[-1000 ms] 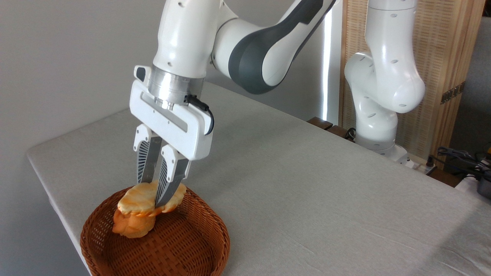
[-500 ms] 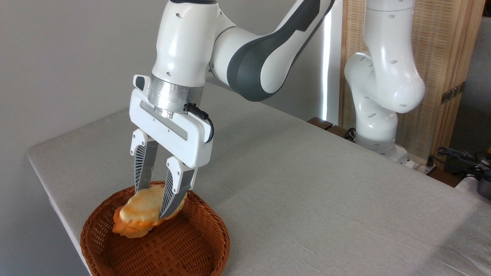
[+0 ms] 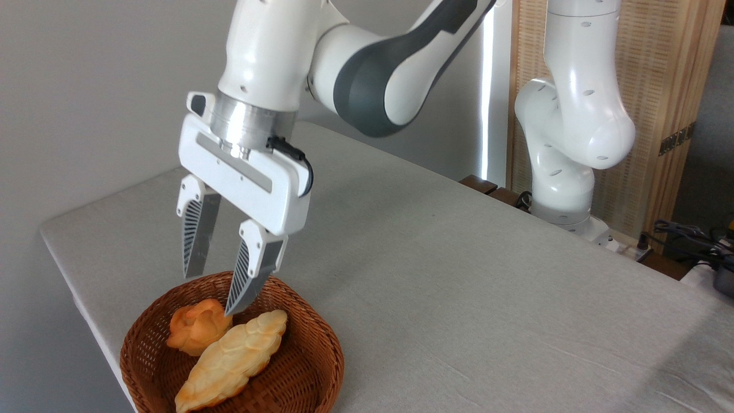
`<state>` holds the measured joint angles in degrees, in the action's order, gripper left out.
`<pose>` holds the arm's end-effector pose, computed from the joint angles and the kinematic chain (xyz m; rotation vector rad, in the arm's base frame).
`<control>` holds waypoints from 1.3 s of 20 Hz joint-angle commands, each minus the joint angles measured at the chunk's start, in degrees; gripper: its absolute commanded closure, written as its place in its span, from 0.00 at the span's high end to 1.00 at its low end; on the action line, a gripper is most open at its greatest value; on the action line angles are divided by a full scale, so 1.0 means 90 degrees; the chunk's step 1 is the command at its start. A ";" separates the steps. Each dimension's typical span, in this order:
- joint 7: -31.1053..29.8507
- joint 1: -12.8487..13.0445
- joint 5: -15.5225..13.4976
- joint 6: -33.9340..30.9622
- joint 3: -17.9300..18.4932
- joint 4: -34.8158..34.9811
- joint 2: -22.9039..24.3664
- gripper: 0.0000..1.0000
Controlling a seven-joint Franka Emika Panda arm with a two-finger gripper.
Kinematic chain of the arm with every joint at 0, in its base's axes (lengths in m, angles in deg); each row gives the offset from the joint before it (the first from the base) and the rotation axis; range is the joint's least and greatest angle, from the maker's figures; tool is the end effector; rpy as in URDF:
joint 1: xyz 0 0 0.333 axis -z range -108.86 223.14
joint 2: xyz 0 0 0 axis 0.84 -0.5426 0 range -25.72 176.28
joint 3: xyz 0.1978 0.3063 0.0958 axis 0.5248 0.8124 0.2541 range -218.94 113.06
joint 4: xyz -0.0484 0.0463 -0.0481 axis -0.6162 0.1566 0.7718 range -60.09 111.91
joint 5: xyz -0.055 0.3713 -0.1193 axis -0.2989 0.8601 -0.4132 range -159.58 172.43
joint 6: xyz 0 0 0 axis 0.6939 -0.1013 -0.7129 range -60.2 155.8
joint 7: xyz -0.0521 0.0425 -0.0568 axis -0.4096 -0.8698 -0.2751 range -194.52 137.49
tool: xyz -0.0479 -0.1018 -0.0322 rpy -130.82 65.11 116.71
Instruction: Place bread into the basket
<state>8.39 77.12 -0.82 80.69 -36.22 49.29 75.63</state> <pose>0.5973 -0.0347 0.5710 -2.8730 0.9253 -0.7352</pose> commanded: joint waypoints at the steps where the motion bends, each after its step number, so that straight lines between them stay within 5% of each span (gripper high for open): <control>1: -0.0253 0.0036 -0.0015 -0.1047 -0.0022 -0.0321 0.0263 1.00; 16: 0.0069 0.0094 0.1030 -0.4008 -0.0188 -0.1103 0.0342 1.00; 26: 0.0010 0.0085 0.1030 -0.4058 -0.0178 -0.1103 0.0332 1.00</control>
<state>7.95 77.75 7.70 45.46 -38.10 40.22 78.81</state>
